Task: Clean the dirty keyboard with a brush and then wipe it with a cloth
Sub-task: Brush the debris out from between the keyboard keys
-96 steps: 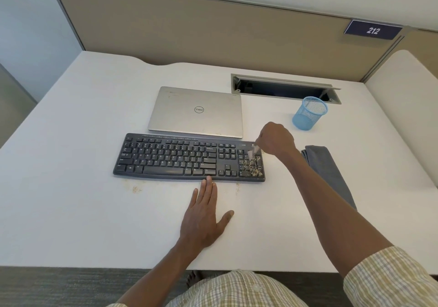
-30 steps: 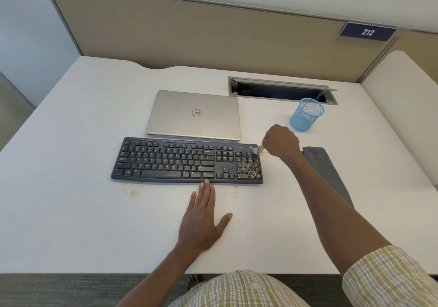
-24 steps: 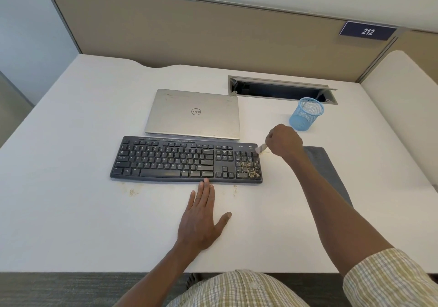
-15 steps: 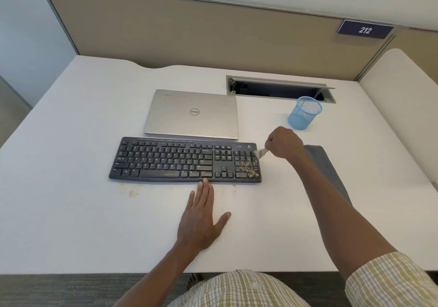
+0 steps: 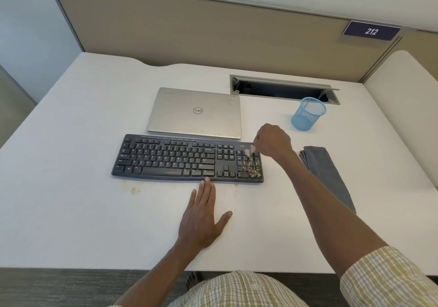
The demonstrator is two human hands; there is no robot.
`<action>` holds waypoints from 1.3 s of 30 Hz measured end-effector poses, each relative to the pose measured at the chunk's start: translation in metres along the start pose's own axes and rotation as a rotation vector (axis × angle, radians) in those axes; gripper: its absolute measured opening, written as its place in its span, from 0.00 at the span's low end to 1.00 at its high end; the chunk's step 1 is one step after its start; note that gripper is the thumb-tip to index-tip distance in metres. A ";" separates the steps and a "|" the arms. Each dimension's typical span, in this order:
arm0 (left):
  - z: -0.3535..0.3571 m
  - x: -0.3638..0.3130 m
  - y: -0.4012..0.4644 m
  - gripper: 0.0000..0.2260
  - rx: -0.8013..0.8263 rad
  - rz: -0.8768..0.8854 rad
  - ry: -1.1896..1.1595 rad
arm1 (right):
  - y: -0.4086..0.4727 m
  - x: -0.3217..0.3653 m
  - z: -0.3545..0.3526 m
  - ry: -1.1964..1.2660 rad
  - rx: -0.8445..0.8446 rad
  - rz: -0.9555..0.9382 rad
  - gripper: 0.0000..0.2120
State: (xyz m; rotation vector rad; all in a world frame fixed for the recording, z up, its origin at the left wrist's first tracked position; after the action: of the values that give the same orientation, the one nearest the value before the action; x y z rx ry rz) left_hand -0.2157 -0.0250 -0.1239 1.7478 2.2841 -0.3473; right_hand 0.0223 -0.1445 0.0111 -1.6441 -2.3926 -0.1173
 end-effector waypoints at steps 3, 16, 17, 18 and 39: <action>0.000 0.001 -0.001 0.40 0.013 0.006 -0.007 | 0.002 0.002 -0.004 0.004 -0.029 0.004 0.08; 0.003 0.001 0.001 0.40 0.004 0.004 -0.009 | 0.000 0.023 -0.006 -0.013 0.050 -0.030 0.04; 0.002 0.001 0.001 0.40 0.009 0.007 -0.012 | 0.001 0.023 -0.006 -0.001 0.020 -0.026 0.04; 0.002 0.001 0.000 0.40 0.013 0.008 -0.013 | 0.002 0.023 -0.006 0.003 -0.011 -0.018 0.05; 0.002 0.001 0.001 0.40 0.001 0.006 0.001 | -0.002 0.023 -0.004 -0.226 0.056 -0.443 0.12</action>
State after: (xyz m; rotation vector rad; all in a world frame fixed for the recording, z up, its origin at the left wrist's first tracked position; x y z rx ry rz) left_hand -0.2154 -0.0243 -0.1262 1.7554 2.2795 -0.3468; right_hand 0.0134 -0.1251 0.0209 -1.1304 -2.8672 0.0652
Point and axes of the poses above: each hand's wrist, its own y-axis towards the middle knuckle, its own z-axis out of the palm, x = y × z, the point moved 1 cm from there along y, towards the middle knuckle, and after that the axes turned 8 degrees about -z, right-handed, at the moved point
